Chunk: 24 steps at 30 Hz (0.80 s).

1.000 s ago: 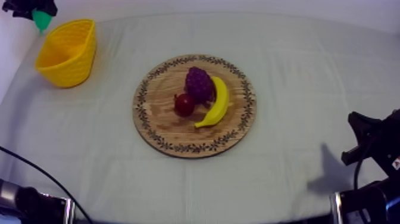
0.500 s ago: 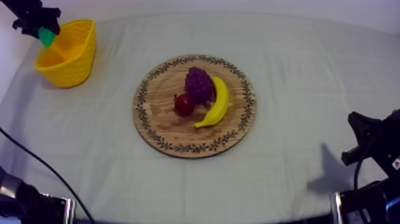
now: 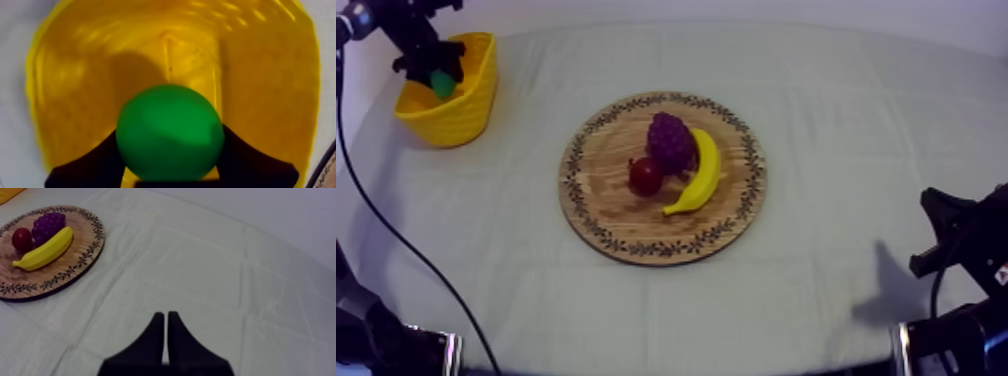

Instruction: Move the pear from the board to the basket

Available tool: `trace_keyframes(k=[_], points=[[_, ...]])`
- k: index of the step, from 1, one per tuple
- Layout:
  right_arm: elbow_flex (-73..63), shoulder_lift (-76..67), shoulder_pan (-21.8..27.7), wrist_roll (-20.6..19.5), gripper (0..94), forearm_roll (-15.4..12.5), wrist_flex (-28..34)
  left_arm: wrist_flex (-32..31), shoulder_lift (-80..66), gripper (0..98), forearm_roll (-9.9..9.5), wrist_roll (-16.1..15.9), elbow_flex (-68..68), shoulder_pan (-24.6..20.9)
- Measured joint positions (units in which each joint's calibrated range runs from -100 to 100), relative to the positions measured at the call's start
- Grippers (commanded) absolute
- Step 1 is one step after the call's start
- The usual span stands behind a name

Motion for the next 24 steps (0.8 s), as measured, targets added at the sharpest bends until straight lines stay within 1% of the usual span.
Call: trace_keyframes(k=[6,9,13,20,24], points=[[0.0,0.0,0.0,0.0,0.4,0.0,0.0,1.1,2.8,87.0,0.17,1.0,-1.0,-0.2],[0.0,0.0,0.0,0.0,0.4,0.0,0.0,2.5,3.0,93.0,-0.35,1.5,-1.7,-0.3],[0.0,0.0,0.0,0.0,0.4,0.0,0.0,3.1,2.1,95.4,-0.72,1.1,-1.9,-0.4],[0.0,0.0,0.0,0.0,0.4,0.0,0.0,3.5,-3.1,95.4,-1.03,0.7,1.7,0.1],[0.0,0.0,0.0,0.0,0.4,0.0,0.0,5.2,-7.7,95.8,-1.10,0.9,3.6,0.6]])
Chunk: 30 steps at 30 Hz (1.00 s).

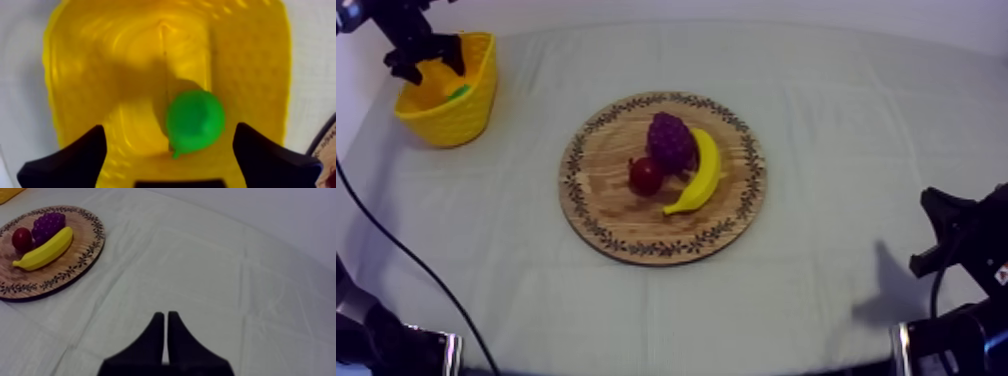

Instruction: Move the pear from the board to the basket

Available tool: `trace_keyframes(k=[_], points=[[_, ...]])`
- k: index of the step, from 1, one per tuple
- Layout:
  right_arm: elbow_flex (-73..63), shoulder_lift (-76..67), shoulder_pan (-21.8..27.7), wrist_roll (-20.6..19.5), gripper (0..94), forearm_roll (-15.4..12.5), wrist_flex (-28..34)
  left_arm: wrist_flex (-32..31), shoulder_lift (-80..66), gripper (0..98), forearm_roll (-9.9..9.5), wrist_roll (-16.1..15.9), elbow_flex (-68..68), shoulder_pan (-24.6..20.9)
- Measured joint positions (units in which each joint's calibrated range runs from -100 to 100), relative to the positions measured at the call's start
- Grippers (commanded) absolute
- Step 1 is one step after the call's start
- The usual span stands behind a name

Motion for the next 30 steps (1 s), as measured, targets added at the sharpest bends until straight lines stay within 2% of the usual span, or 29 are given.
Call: trace_keyframes(k=[19,30], points=[[0.0,0.0,0.0,0.0,0.4,0.0,0.0,4.2,-20.9,92.4,0.07,0.0,8.4,1.1],[0.0,0.0,0.0,0.0,0.4,0.0,0.0,-1.2,-29.9,76.4,-0.18,-0.3,17.3,1.1]])
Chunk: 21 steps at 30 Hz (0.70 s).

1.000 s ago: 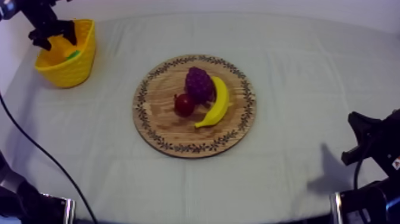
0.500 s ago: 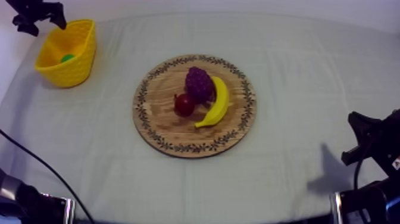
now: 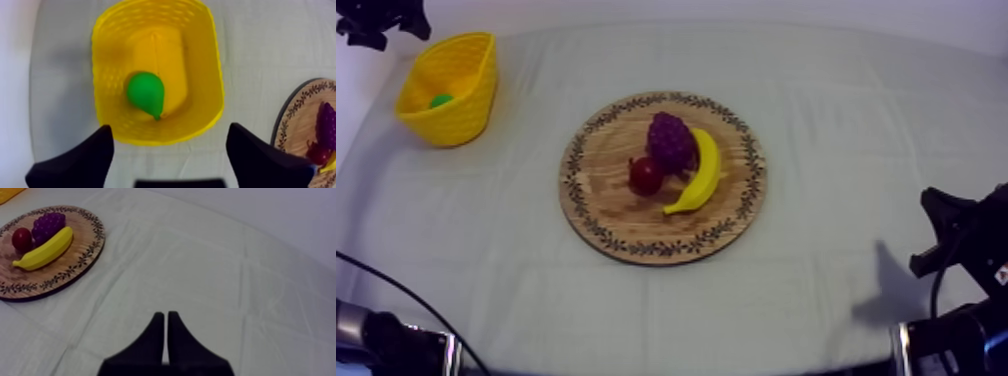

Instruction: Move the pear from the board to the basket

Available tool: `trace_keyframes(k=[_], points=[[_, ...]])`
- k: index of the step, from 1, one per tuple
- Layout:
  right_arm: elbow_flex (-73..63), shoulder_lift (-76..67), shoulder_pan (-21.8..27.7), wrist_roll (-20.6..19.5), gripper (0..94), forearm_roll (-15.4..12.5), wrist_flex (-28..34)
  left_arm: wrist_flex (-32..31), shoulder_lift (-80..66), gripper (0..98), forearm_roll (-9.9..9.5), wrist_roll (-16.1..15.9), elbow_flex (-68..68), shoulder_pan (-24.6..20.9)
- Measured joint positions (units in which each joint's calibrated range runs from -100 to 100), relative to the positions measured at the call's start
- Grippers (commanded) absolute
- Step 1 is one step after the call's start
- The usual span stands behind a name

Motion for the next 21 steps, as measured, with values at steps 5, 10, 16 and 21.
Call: trace_keyframes(k=[5,10,16,21], points=[[0.0,0.0,0.0,-0.2,0.4,0.0,0.0,-3.1,-5.4,67.9,0.06,-1.0,5.5,0.0],[0.0,0.0,0.0,-0.1,0.4,0.0,0.0,-7.7,-11.6,57.5,0.19,-2.0,12.4,0.1],[0.0,0.0,0.0,0.0,0.4,0.0,0.0,-14.0,-21.5,49.5,0.93,-3.6,22.7,0.4],[0.0,0.0,0.0,0.0,0.4,0.0,0.0,-19.5,-31.1,43.2,1.05,-4.2,32.1,1.4]])
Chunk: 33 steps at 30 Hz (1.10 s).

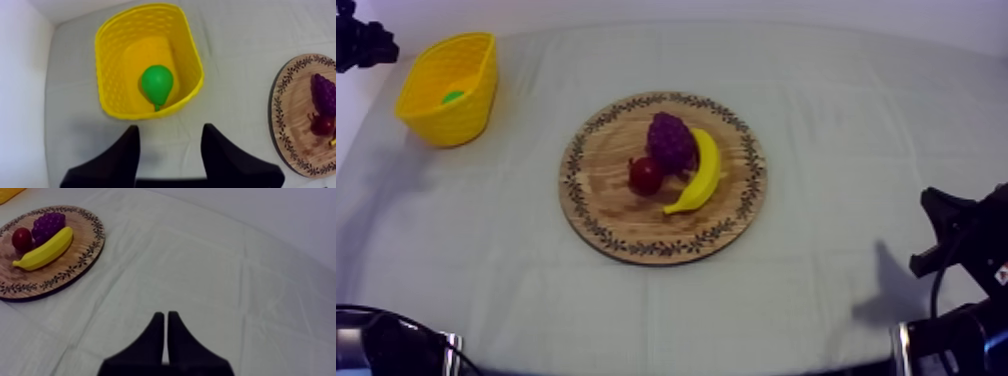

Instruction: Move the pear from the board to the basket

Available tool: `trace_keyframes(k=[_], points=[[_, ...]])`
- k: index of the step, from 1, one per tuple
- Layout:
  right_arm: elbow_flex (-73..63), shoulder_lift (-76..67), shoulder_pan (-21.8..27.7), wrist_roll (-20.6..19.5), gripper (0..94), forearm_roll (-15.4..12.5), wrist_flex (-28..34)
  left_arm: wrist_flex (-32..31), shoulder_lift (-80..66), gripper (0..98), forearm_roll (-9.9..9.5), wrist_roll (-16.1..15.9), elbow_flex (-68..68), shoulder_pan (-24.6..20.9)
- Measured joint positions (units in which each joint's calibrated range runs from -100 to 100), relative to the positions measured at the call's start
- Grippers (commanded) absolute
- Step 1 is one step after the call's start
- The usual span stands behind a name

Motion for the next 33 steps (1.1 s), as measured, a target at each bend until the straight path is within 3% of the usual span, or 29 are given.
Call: trace_keyframes(k=[8,18,33], points=[[0.0,0.0,0.0,0.0,0.4,0.0,0.0,-6.4,-16.1,33.1,-0.04,-0.1,14.6,2.0],[0.0,0.0,0.0,0.0,0.4,0.0,0.0,-9.8,-36.1,22.0,0.55,0.7,28.0,3.1],[0.0,0.0,0.0,0.0,0.4,0.0,0.0,-20.9,-60.8,11.6,1.33,1.0,50.1,3.1]])
